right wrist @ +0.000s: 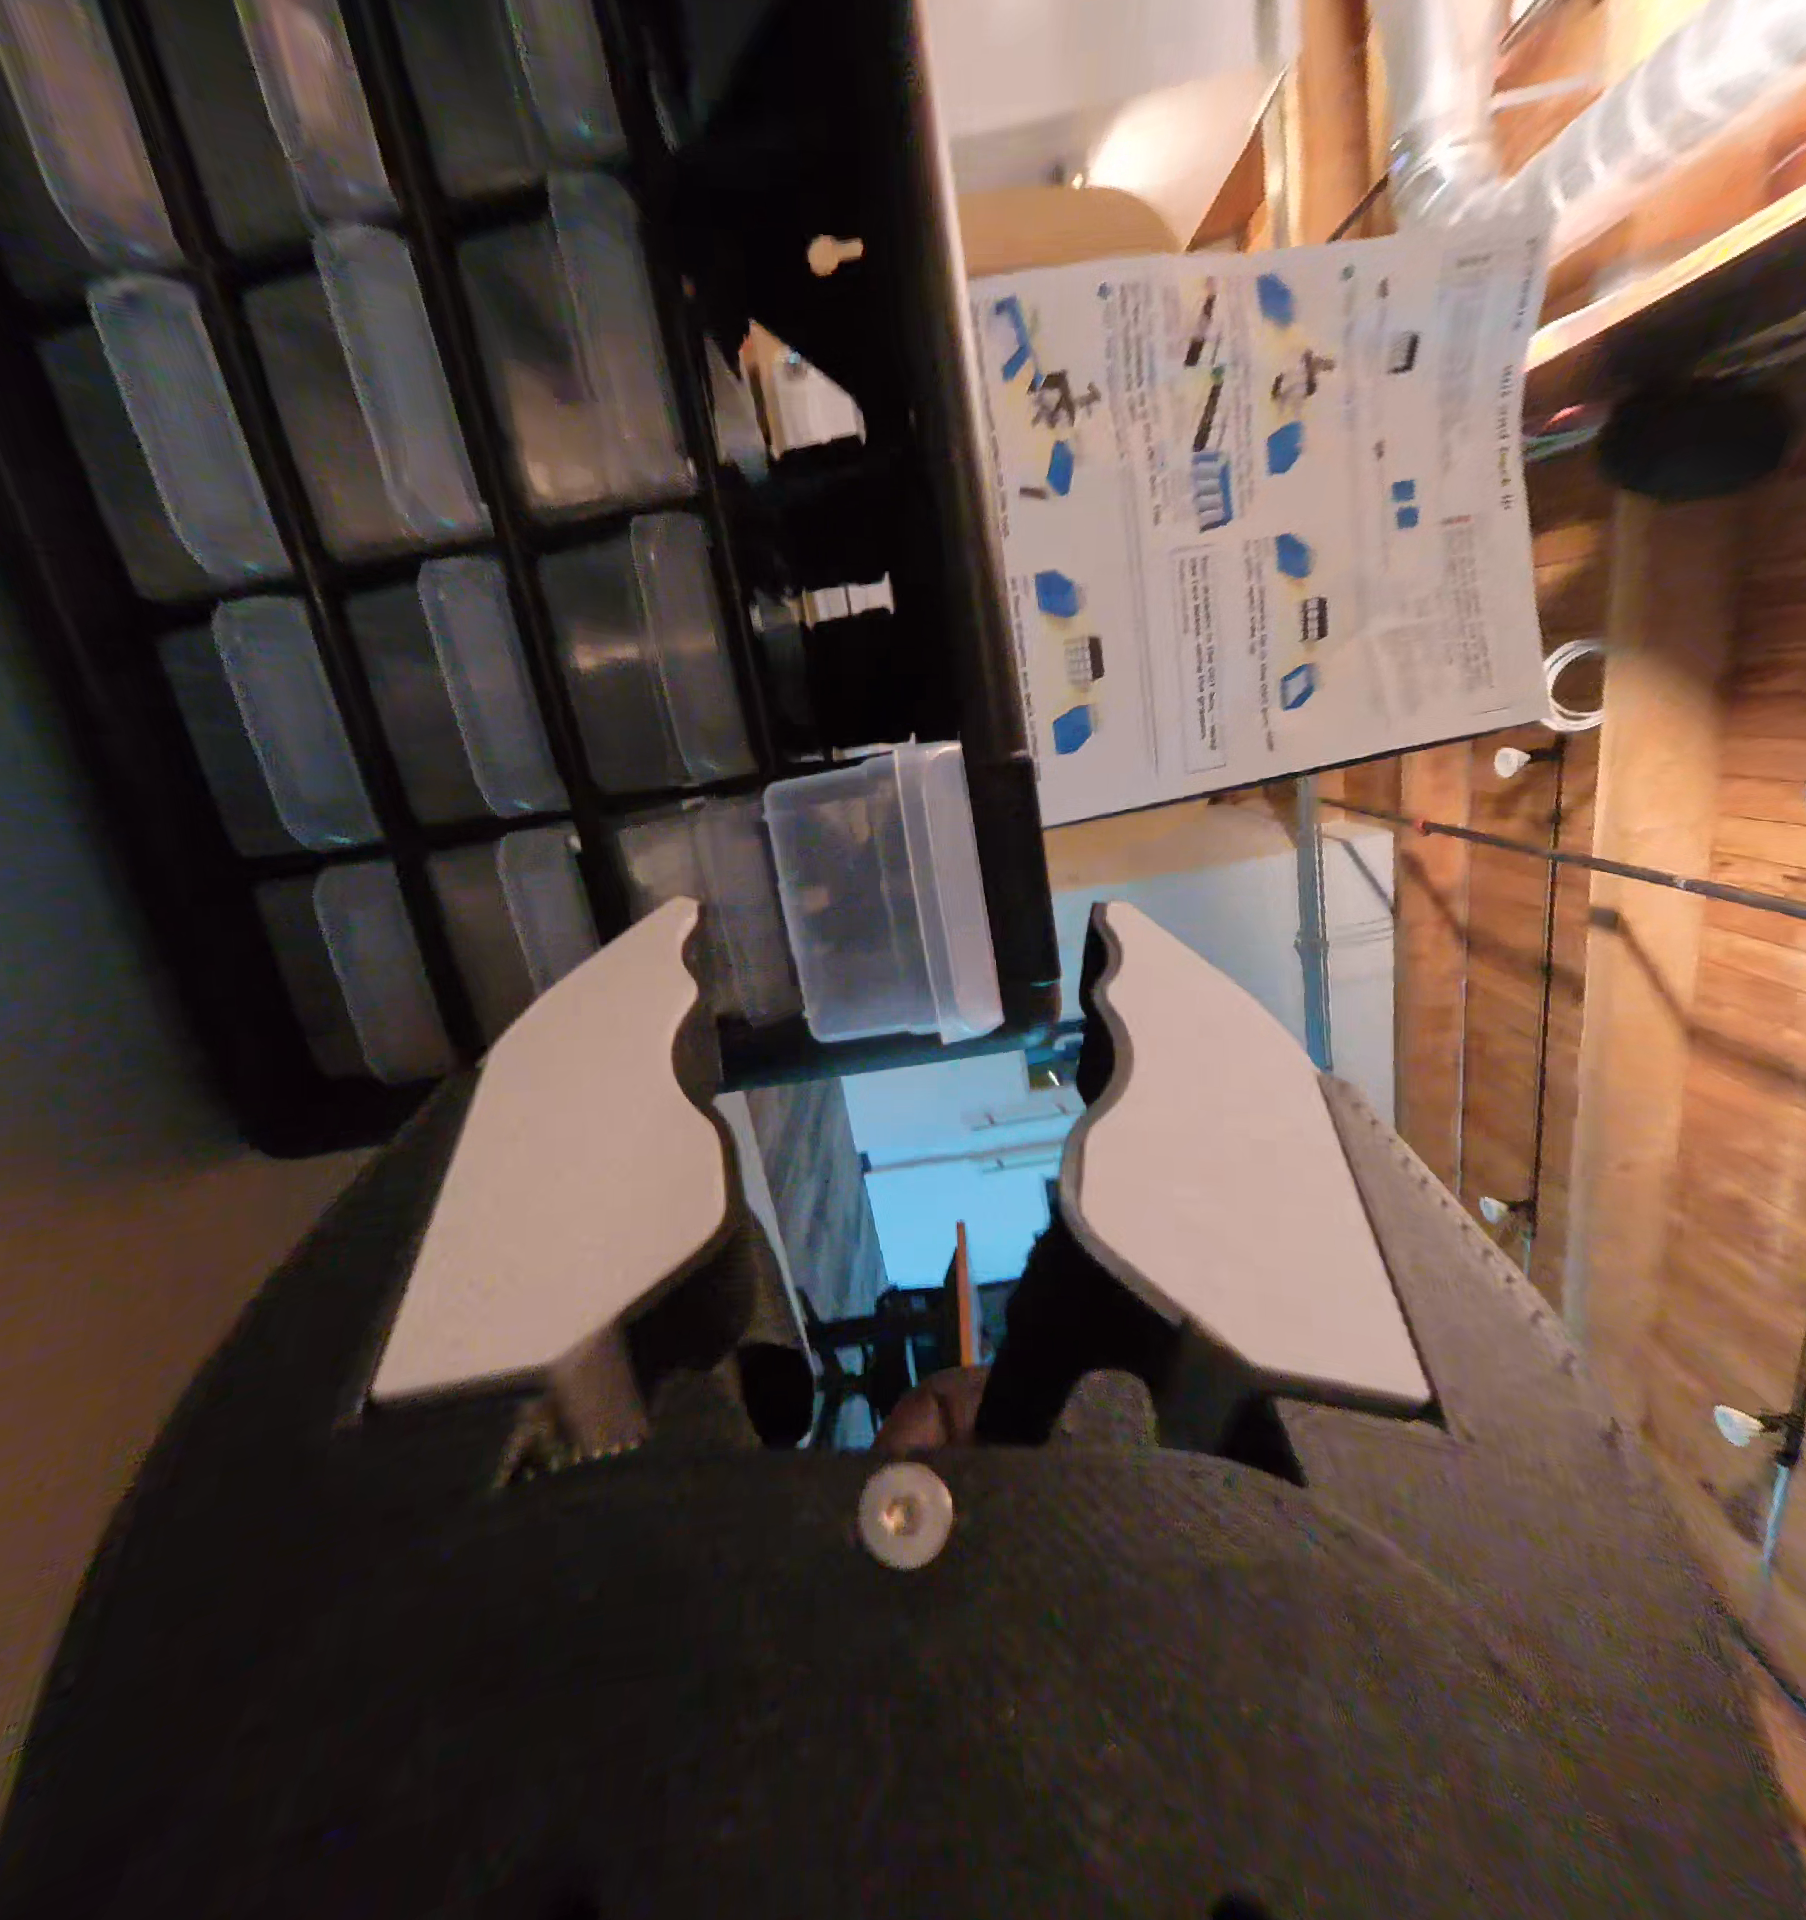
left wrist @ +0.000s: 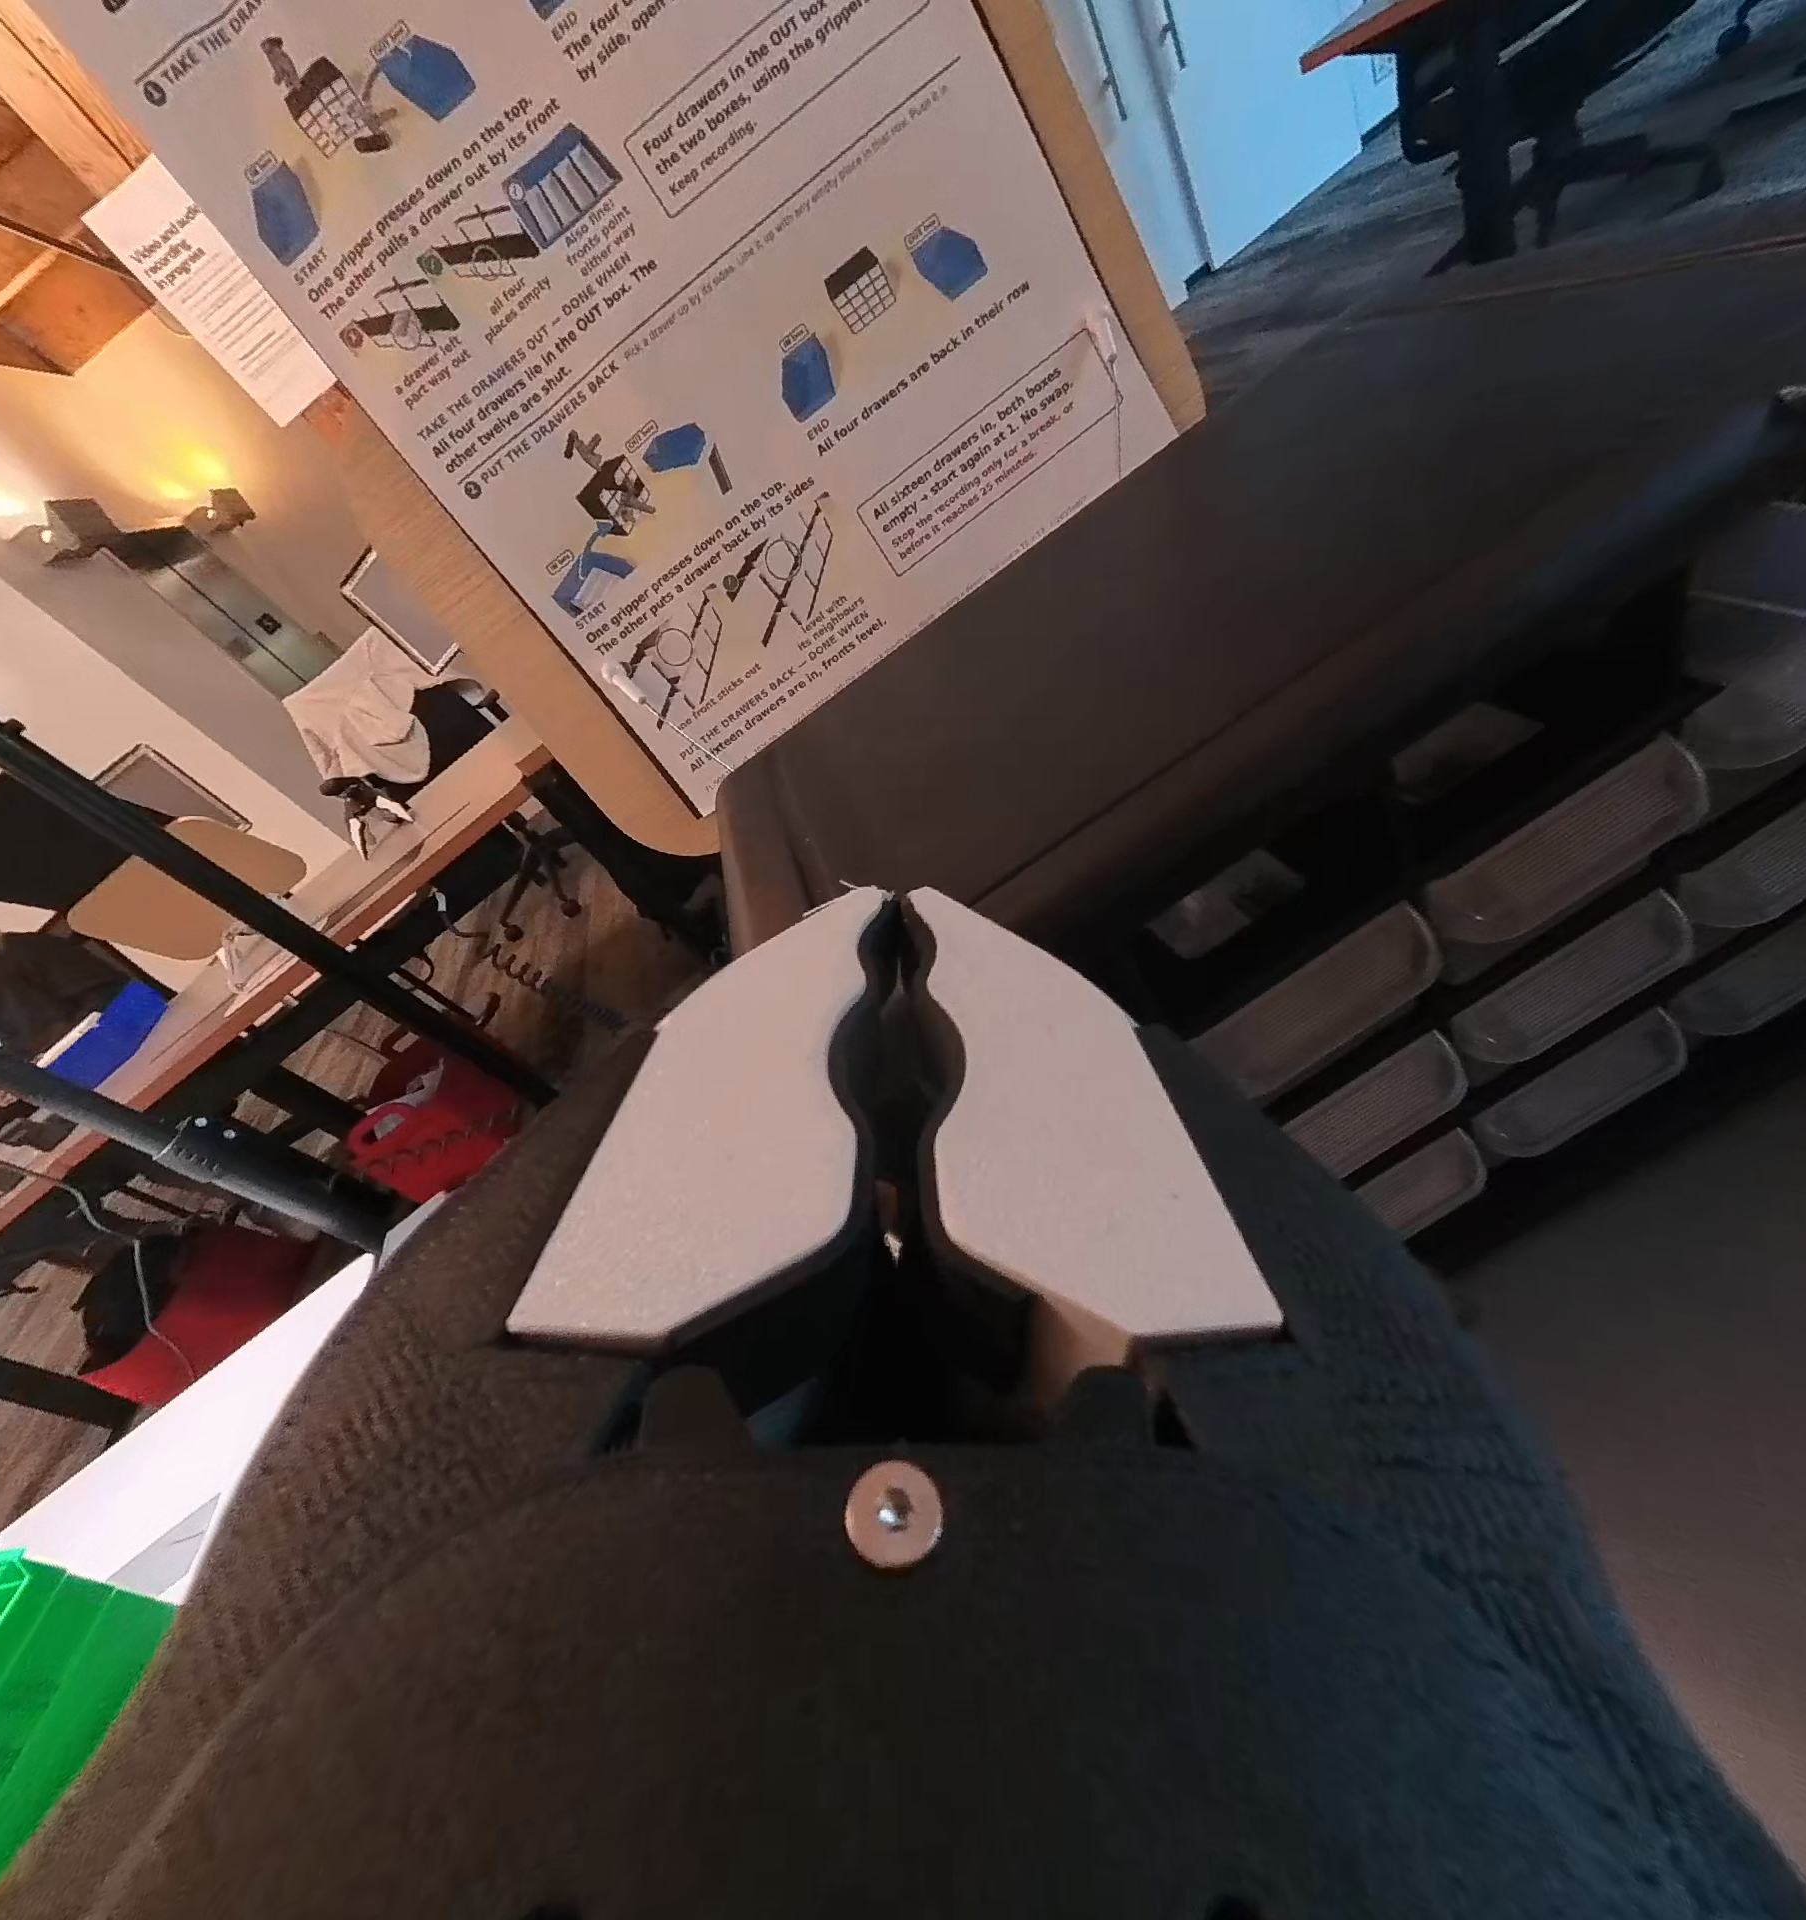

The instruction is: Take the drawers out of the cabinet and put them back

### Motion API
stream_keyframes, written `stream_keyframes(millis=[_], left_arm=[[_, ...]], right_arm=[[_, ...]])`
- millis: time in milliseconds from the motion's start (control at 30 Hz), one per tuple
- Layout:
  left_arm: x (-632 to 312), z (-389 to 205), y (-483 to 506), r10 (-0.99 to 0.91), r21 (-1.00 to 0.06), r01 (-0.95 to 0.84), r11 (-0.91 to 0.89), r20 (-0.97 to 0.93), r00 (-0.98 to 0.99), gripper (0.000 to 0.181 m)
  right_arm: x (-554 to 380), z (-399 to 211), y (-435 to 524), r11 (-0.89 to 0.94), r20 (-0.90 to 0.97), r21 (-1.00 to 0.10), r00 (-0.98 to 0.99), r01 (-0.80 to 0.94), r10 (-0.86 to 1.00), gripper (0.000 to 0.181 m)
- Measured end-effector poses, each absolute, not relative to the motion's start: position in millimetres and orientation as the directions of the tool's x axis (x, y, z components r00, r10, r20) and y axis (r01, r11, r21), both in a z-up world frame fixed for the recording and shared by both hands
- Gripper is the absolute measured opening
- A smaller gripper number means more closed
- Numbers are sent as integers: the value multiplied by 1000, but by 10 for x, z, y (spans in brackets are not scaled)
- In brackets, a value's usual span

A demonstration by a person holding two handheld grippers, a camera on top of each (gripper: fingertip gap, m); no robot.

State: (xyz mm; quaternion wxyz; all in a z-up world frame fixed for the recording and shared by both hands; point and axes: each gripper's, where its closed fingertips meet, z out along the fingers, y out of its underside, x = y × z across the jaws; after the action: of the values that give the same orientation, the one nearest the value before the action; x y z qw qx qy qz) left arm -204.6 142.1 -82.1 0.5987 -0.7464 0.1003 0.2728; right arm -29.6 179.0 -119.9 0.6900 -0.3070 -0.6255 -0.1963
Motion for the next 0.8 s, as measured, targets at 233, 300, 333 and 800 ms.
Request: stream_keyframes(millis=[233,300,333,800], left_arm=[[-2043,-821,1425,169,-849,-464,-252,-511,843,1],[-2043,-821,1426,170,-849,-464,-252,-511,843,1],[-2042,-820,1427,171,-847,-467,-253,-515,840,1],[-2042,-816,1425,182,-834,-485,-261,-536,824,1]], right_arm=[[-408,-1238,2030,659,1000,-18,12,752,15,42],[-376,-1238,1972,673,999,-38,25,738,29,42],[-344,-1238,1933,677,999,-41,25,735,34,41],[40,-1215,1287,725,999,-3,-30,688,33,41]])
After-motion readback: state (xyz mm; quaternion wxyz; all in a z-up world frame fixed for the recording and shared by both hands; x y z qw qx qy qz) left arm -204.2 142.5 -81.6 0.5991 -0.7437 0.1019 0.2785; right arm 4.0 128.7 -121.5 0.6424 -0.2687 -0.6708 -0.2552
